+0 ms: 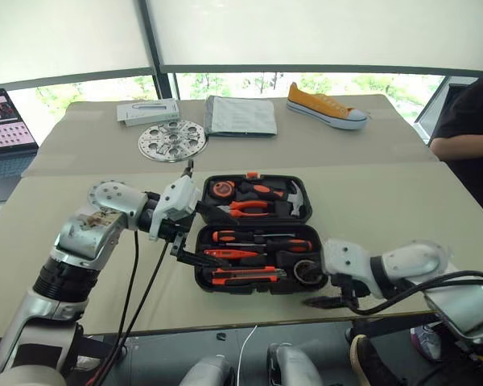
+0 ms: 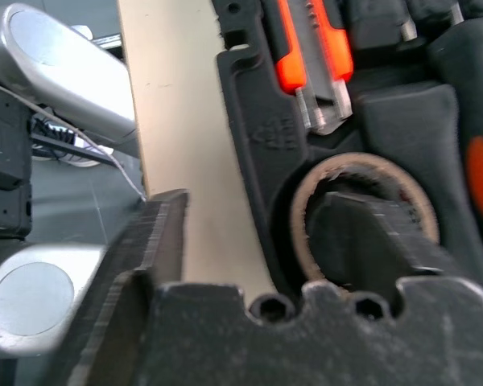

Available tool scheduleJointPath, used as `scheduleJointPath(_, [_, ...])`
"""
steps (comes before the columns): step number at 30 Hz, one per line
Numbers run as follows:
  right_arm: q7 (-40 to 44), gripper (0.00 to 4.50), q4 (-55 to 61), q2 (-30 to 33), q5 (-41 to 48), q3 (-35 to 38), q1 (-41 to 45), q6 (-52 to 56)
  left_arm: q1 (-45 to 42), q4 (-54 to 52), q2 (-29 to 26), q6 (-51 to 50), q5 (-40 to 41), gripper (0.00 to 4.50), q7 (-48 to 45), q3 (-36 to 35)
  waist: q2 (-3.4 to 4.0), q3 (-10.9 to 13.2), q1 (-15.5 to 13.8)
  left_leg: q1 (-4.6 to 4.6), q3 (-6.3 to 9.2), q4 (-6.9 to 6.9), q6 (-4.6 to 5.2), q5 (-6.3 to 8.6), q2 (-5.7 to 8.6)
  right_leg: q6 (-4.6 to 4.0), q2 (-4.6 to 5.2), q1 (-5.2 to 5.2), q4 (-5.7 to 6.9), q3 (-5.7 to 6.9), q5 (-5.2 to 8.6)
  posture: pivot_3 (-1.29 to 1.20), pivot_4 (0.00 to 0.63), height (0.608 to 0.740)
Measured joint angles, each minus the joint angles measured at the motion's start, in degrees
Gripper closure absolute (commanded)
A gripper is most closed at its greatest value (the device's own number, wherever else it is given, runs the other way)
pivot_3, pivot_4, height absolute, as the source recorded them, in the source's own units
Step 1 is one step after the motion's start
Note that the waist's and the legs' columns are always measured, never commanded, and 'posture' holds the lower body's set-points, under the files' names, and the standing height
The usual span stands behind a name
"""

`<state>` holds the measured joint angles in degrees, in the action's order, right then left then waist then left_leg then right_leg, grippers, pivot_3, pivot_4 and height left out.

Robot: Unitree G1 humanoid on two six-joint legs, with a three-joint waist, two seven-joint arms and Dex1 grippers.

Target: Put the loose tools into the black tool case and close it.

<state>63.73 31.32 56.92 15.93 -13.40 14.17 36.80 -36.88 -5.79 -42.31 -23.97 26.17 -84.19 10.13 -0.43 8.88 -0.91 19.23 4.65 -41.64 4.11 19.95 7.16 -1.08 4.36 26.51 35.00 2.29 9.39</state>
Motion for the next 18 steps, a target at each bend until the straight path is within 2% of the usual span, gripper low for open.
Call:
scheduleJointPath(3, [-0.1, 1.27, 1.5, -1.0, 5.3, 4.5, 0.5, 2.4, -0.2, 0.1, 0.0, 0.0, -0.5, 0.0, 0.6, 0.0, 0.0, 0.0, 0.1, 0.0, 0.01, 0.0, 0.0, 0.0, -0.01, 0.0, -0.01, 0.01, 0.01, 0.01, 0.0, 0.0, 0.15, 0.74])
scheduleJointPath(6, [-1.4, 2.02, 0.2, -1.5, 9.7, 11.3, 1.2, 5.6, -0.2, 1.4, -0.3, 0.0, -1.7, 0.0, 2.6, -0.1, 0.0, 0.0, 0.0, 0.0, 0.01, 0.0, 0.0, 0.0, 0.0, 0.0, 0.0, -0.01, -0.01, 0.0, 0.0, 0.0, 0.15, 0.74])
scheduleJointPath(10, [-4.0, 3.32, -5.4, -1.6, 11.3, 18.6, 0.9, 7.1, 3.4, 6.3, -1.8, 1.7, -3.9, 1.07, 6.4, -3.4, 0.0, 0.0, 0.0, -0.05, 0.01, 0.11, 0.0, 0.0, -0.01, -0.01, -0.04, 0.02, 0.0, 0.0, 0.0, 0.0, 0.15, 0.74])
scheduleJointPath(13, [-6.1, 4.43, -13.1, -1.8, 8.9, 21.9, -1.6, 3.5, 8.2, 12.2, -3.4, 5.1, -6.8, 2.25, 9.8, -6.2, 0.0, 0.0, 0.1, -0.09, -0.03, 0.28, 0.0, -0.01, 0.0, -0.02, -0.04, 0.08, 0.0, -0.02, 0.01, 0.0, 0.15, 0.74])
scheduleJointPath(18, [-3.8, 4.5, -19.0, -4.5, 5.6, 20.6, -4.8, -9.0, 10.9, 15.0, -3.4, 9.3, -9.7, 3.92, 11.1, -6.4, 0.01, 0.0, -0.1, -0.08, -0.04, 0.26, 0.0, -0.01, 0.01, -0.02, -0.01, 0.07, -0.01, -0.01, 0.01, 0.0, 0.15, 0.74])
